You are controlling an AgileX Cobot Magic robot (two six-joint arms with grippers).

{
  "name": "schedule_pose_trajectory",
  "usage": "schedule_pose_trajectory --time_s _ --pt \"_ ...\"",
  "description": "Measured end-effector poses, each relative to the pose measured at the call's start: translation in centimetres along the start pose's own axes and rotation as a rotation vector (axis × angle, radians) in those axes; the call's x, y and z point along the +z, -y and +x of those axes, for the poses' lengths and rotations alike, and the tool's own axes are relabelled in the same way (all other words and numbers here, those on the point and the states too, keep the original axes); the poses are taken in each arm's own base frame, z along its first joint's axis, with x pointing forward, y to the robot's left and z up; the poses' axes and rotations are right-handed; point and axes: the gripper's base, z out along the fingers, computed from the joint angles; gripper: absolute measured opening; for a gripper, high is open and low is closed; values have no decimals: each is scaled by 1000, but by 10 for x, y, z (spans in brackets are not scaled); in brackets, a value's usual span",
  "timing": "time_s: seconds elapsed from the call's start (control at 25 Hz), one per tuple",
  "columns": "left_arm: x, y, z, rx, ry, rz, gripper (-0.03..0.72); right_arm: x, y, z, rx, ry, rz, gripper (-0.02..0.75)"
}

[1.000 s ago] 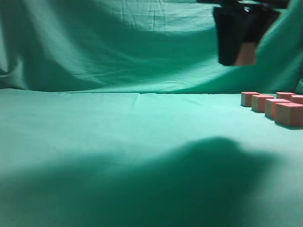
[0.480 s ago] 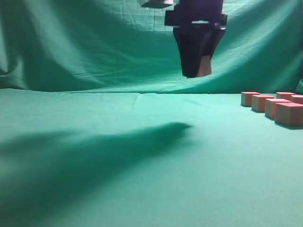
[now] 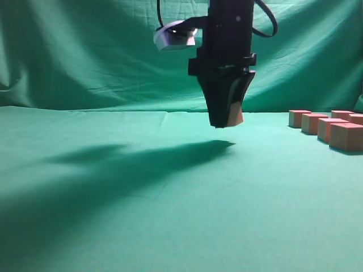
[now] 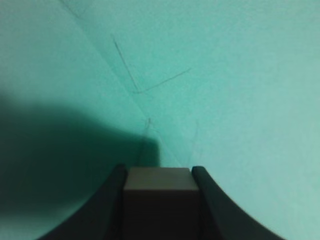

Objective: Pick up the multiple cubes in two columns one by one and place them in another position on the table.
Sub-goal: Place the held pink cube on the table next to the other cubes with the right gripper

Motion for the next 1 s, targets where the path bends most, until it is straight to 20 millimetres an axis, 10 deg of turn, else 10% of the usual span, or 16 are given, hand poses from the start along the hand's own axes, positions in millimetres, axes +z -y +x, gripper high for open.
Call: schedule_pose_trajectory --time_s 1.0 --pt "0 0 0 0 0 0 0 21 0 -8 185 41 -9 264"
